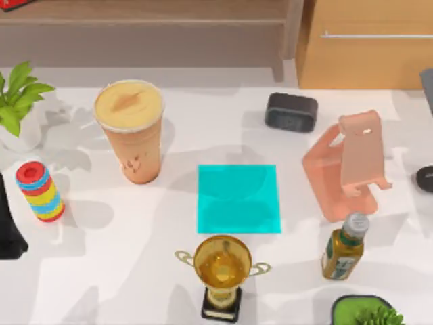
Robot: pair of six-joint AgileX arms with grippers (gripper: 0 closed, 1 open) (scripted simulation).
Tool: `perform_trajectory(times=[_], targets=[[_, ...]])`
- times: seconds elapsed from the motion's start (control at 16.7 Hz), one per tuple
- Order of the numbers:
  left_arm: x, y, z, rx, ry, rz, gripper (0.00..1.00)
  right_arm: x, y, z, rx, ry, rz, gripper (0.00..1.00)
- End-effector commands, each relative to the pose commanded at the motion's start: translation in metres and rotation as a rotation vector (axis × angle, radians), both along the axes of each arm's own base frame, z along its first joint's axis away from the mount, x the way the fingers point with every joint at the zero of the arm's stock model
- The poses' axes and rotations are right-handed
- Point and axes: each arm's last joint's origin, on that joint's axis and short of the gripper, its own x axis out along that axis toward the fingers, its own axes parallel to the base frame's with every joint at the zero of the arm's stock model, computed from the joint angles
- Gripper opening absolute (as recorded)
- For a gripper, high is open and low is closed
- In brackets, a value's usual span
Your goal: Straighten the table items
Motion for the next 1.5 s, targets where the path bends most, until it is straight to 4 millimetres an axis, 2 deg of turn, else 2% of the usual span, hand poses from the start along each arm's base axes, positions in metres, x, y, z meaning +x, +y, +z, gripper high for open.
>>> perform_trajectory(times=[0.36, 0.54, 0.9, 1.2, 1.5], targets=[[0.0, 0.0, 0.0, 0.0, 0.0, 0.0, 1.0, 0.0, 0.001, -0.005, 0.0, 0.001, 0.0, 1.0], [0.0, 0.0, 0.0, 0.0, 0.0, 0.0, 1.0, 0.002, 0.001, -0.028, 0.0, 0.0, 0.0, 1.0], [0.0, 0.0, 0.0, 0.0, 0.0, 0.0, 1.0, 0.001, 0.0, -0.085, 0.0, 0.0, 0.0, 1.0], [0.0, 0.0, 0.0, 0.0, 0.0, 0.0, 1.0, 0.0, 0.0, -0.09, 0.0, 0.0, 0.0, 1.0], [0.0, 0.0, 0.0, 0.0, 0.0, 0.0, 1.0, 0.0, 0.0, -0.09, 0.0, 0.0, 0.0, 0.62]])
